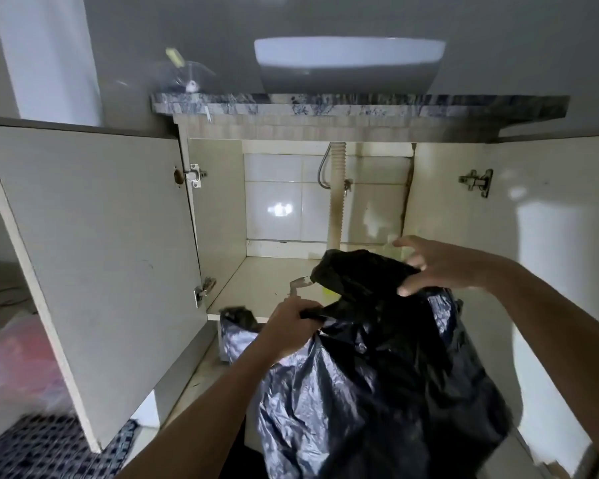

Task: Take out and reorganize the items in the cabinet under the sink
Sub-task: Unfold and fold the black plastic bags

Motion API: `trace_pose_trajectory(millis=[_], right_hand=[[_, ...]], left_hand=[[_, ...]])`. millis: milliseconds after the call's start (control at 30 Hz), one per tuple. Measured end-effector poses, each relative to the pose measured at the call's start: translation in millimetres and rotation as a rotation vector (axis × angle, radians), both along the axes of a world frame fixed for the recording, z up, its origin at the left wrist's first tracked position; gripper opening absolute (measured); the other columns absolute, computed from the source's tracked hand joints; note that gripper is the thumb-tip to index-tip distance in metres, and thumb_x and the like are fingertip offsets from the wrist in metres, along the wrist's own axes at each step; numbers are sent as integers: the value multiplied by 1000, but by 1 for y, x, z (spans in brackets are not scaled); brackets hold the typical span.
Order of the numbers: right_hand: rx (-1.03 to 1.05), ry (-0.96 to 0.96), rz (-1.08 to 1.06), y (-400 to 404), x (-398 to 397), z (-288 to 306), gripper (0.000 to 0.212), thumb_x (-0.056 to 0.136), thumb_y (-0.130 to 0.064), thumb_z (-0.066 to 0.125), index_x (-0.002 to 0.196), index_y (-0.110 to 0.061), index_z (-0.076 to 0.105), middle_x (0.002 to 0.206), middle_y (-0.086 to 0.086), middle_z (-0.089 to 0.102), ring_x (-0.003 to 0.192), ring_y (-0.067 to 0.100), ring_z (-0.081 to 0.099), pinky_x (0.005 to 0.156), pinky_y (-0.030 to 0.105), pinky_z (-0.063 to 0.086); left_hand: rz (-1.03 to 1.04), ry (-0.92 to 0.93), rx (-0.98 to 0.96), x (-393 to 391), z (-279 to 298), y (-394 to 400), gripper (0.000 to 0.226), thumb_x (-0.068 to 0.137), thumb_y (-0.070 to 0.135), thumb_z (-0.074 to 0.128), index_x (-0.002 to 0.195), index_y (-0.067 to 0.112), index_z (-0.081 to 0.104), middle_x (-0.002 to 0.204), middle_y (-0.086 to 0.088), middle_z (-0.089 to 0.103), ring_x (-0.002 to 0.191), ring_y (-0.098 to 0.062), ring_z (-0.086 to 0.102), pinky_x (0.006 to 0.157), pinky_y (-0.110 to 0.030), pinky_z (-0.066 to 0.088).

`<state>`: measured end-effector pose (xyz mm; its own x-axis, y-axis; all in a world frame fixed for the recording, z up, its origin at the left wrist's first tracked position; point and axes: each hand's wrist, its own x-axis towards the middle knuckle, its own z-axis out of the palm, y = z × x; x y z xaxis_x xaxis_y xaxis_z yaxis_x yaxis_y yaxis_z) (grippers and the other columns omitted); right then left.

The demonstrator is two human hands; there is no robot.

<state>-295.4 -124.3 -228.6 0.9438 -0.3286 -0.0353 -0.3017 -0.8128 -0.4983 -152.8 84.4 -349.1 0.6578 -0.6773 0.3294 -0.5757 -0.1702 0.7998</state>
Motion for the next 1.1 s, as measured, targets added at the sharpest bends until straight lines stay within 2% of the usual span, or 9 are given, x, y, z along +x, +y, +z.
trace_pose_trajectory(millis=[167,267,367,533,667,800,900,1000,1100], right_hand=[[5,-122,6,17,24,-31,52,79,-32,73,125,-24,51,112,-1,57,101,21,59,88,33,48],[215,-420,-71,3,24,-35,6,84,-15,67,87,-17,63,75,1,66,75,20,64,62,24,43],[357,-555,-131,-17,9,-34,5,83,-9,68,85,-7,64,52,-3,59,51,11,56,53,18,38],[272,-567,-223,-37,2,-42,27,86,-17,66,91,8,59,69,14,50,65,22,49,65,31,32],[46,-586,-315,-42,-3,-37,21,90,-20,62,76,-6,57,63,7,53,62,24,52,59,30,34],[-453,-509,-511,-33,-3,-22,39,89,-19,61,121,-4,46,115,20,55,104,36,55,88,42,44],[-501,-682,-204,6,-2,5,81,78,-24,73,143,-13,26,146,10,34,134,27,36,111,45,29],[-250,-257,197,56,9,-10,104,71,-33,79,149,-31,9,156,-3,21,138,20,31,112,40,27],[-347,128,140,51,24,-62,91,68,-43,78,143,-31,28,127,2,57,105,19,59,90,32,51]], left_hand=[[-94,-66,37,-17,16,-11,12,82,2,62,80,8,72,46,12,55,42,4,44,51,-18,35],[-97,-274,166,-14,18,-7,19,81,5,61,95,10,72,80,-3,69,67,-7,59,63,-22,45],[20,-387,329,2,7,3,34,82,17,65,115,17,62,104,-8,68,91,-23,62,77,-29,48],[140,-406,582,17,-15,19,25,89,24,61,111,13,64,105,-10,67,94,-27,63,75,-31,47],[167,-339,624,28,-13,29,22,94,18,51,106,12,69,95,-11,72,81,-26,68,69,-35,53],[157,-435,501,26,13,29,21,94,16,51,106,14,68,83,-3,66,61,-14,57,55,-23,43],[123,-446,348,16,31,26,20,92,15,51,101,12,69,68,4,56,52,-8,50,48,-19,35],[101,-444,262,9,43,24,18,90,14,53,95,12,71,62,8,55,51,-7,48,50,-21,34],[120,-416,204,9,47,32,17,84,18,56,87,14,73,62,3,61,55,-16,55,54,-28,41]])
